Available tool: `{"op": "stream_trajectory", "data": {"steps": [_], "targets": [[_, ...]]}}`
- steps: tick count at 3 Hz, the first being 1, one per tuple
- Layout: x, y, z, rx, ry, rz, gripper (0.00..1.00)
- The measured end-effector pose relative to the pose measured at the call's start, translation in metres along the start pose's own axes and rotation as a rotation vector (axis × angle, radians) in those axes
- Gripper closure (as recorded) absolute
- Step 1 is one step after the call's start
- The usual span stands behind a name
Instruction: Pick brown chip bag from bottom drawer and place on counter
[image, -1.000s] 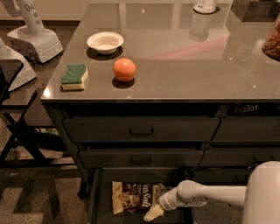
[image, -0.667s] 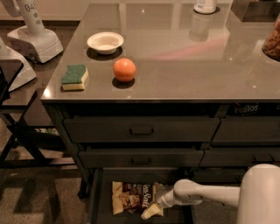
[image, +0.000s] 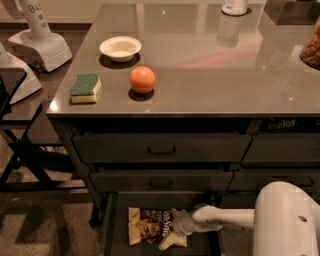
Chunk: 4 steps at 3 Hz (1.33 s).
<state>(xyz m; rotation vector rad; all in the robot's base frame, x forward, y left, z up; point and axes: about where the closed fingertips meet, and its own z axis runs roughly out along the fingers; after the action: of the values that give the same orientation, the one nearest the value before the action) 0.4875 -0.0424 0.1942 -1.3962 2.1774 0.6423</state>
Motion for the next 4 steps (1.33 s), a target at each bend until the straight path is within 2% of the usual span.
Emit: {"op": "stream_trajectory", "data": {"steps": [3,4], "targets": [[0.039,-0.011,0.037,-0.007,0.033,0.007,0.00],[0.039,-0.011,0.037,-0.007,0.033,0.007,0.19]]}}
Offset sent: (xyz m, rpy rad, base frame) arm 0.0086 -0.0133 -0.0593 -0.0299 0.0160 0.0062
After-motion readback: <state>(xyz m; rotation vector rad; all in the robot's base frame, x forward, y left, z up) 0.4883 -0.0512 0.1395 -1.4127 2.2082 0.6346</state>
